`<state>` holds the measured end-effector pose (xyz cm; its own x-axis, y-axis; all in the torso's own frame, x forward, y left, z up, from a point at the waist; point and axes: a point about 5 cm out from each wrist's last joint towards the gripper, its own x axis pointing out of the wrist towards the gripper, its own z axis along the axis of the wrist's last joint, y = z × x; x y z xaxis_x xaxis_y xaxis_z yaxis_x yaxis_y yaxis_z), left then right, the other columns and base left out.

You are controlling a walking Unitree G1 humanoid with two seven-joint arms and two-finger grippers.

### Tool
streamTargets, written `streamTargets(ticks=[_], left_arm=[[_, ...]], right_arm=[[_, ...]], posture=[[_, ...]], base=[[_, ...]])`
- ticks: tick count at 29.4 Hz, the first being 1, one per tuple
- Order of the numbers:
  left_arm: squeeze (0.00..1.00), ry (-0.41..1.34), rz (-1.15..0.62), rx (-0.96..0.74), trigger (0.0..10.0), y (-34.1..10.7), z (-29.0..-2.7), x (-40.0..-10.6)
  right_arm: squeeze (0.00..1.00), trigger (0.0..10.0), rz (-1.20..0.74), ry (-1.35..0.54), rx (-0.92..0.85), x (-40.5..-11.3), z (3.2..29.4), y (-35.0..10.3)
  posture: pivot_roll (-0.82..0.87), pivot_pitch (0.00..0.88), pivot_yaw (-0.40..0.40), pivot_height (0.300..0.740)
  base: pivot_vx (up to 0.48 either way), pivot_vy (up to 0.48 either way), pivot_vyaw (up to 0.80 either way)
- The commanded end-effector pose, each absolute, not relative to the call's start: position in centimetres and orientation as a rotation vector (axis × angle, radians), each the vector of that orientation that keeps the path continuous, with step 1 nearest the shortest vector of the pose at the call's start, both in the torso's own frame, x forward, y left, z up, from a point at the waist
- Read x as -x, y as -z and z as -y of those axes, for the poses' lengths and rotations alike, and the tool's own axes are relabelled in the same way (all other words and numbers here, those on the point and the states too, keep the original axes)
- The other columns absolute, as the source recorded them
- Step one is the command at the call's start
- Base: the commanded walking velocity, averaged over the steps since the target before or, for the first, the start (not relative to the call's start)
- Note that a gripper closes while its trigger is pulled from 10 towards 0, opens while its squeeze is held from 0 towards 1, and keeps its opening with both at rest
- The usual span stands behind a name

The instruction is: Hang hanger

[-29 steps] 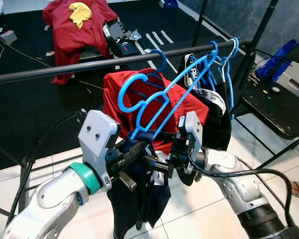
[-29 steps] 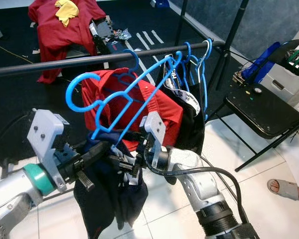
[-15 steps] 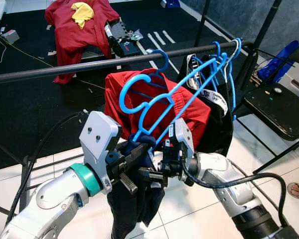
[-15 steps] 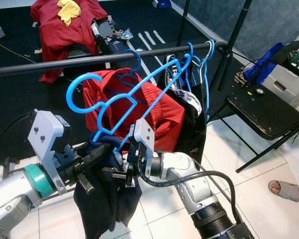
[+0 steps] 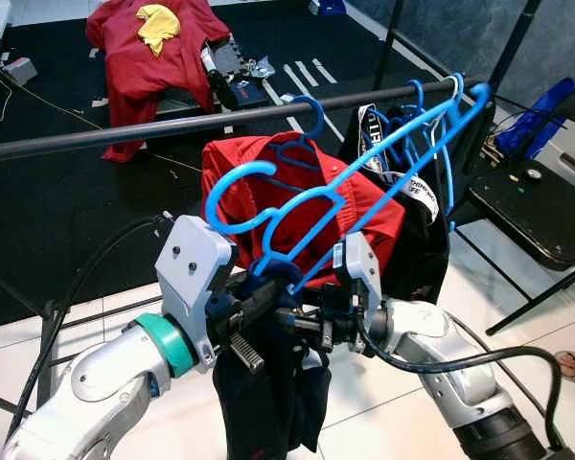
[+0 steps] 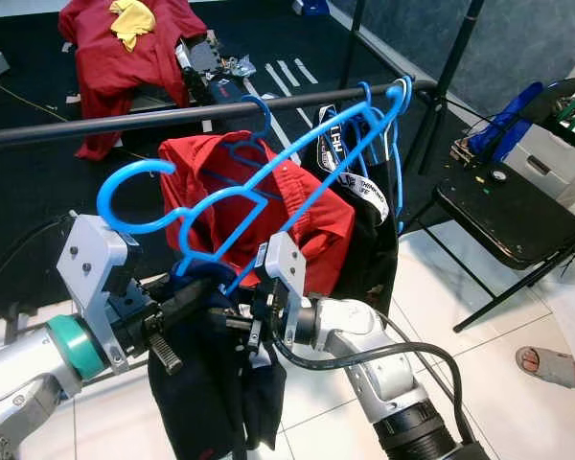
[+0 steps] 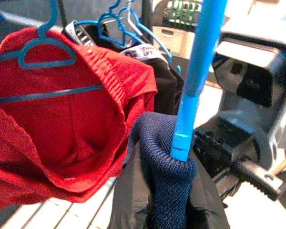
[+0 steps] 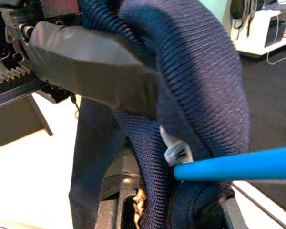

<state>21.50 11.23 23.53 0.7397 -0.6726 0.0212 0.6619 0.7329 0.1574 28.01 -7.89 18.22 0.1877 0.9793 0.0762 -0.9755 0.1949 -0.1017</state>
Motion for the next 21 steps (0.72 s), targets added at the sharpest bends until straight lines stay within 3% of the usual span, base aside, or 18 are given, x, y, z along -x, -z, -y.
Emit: streamTargets(ticks=[1,9,10,16,17,18,19,21], left_arm=[[0.00,0.735,0.052,-0.167,10.0,-22.9,-11.2,-21.6],[0.00,0.738,0.032,-0.143,10.0,-22.5,-11.4,-21.5],[1.00,0.749,0.038,-0.131,10.0,-22.6,-11.4,-21.4],[1.00,0.684,0.042,-0.052,10.0,-23.0,-12.0,-21.7],[0.47,0.685,0.050,-0.031,10.0,-23.1,-12.2,-21.6],[0.47,0.685,0.050,-0.031,10.0,-23.1,-12.2,-21.6],[0.00,0.680,0.057,0.003,10.0,-23.3,-12.6,-21.4],[0.00,0.664,0.053,0.062,10.0,-23.2,-13.5,-21.1]], right_arm=[[0.00,0.0,0.195,-1.356,0.049,-27.9,8.3,-19.3],[0.00,0.0,0.235,-1.319,0.034,-28.2,8.8,-20.3],[0.00,0.0,0.236,-1.307,0.023,-28.2,9.0,-20.4],[0.00,0.0,0.228,-1.289,-0.001,-28.1,9.4,-20.3],[0.00,0.0,0.226,-1.280,-0.006,-28.0,9.5,-20.2],[0.00,0.0,0.226,-1.280,-0.006,-28.0,9.5,-20.2],[0.00,0.0,0.226,-1.264,-0.017,-28.1,9.7,-20.2],[0.00,0.0,0.227,-1.230,-0.041,-28.1,10.2,-20.2]], posture=[[-0.01,0.122,0.061,0.740],[-0.01,0.123,0.060,0.740],[-0.01,0.125,0.063,0.740],[-0.01,0.127,0.066,0.740],[-0.01,0.129,0.068,0.740],[-0.01,0.129,0.068,0.740],[-0.01,0.130,0.069,0.740],[-0.01,0.132,0.071,0.740]], base=[[0.000,0.000,0.00],[0.000,0.000,0.00],[0.000,0.000,0.00],[0.000,0.000,0.00],[0.000,0.000,0.00],[0.000,0.000,0.00],[0.000,0.000,0.00],[0.000,0.000,0.00]])
